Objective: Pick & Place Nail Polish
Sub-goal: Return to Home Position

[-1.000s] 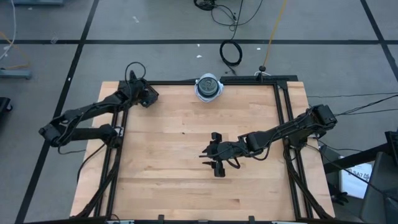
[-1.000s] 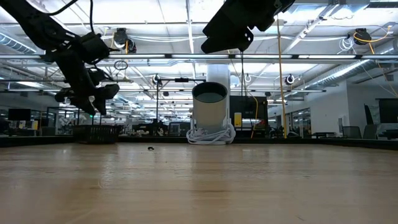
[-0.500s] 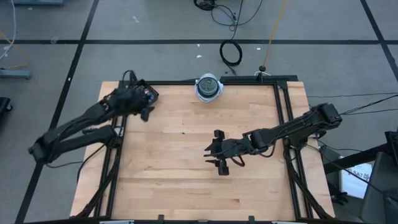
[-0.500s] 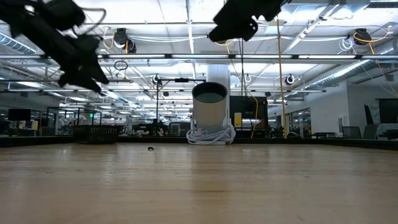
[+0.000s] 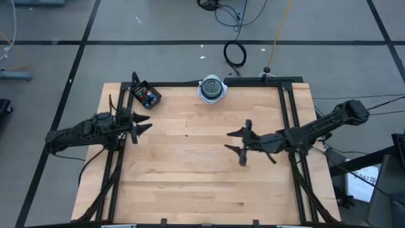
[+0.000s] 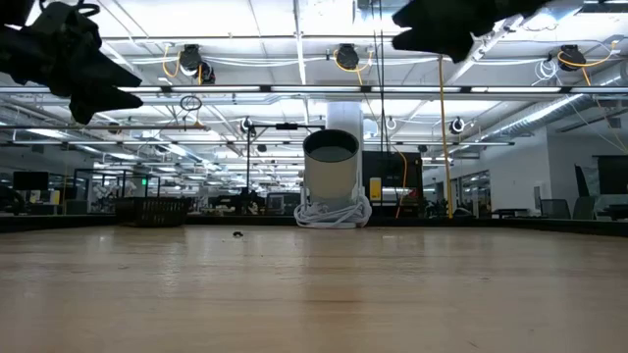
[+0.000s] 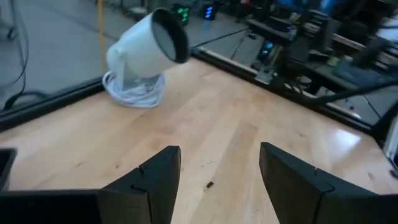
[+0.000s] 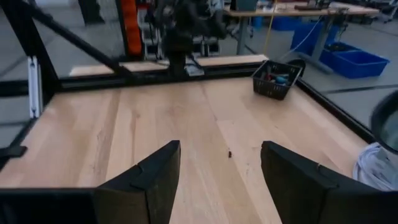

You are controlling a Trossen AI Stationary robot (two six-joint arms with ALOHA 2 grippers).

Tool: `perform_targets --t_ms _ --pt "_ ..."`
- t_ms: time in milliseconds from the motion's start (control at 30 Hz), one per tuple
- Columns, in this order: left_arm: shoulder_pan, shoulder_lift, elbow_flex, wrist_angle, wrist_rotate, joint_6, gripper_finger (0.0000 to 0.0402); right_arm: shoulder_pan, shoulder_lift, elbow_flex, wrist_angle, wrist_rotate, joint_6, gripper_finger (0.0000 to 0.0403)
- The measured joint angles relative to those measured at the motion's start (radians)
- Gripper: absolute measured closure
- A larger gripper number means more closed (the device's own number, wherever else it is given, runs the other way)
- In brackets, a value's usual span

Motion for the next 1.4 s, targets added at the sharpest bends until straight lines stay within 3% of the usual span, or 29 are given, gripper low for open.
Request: perform_targets --t_ms 300,500,900,1167,1233,1400 --pt "-0.247 -0.033 -0.098 0.166 -0.107 0.168 0.0186 0.027 -0.242 -0.207 0.134 0.011 -0.013 0.0193" --pt "-0.351 -0.033 -0.183 0.28 -0.202 0.206 0.0187 0.072 -0.332 -0.287 0.187 0.094 -0.046 0.0193" --pt "-0.394 -0.031 -0.22 0.341 -0.241 0.246 0.0188 0.161 -0.458 -0.414 0.29 0.106 -0.199 0.0193" --pt "-0.394 -0.033 -0.22 0.341 -0.256 0.26 0.0188 0.2 -0.67 -0.562 0.328 0.104 -0.207 0.0193" --pt "-0.394 -0.033 -0.22 0.341 -0.261 0.26 0.0188 0.203 -0.72 -0.591 0.32 0.076 -0.21 0.0193" --pt "-0.394 -0.033 -0.22 0.341 -0.264 0.264 0.0188 0.199 -0.812 -0.659 0.284 -0.163 -0.259 0.0193"
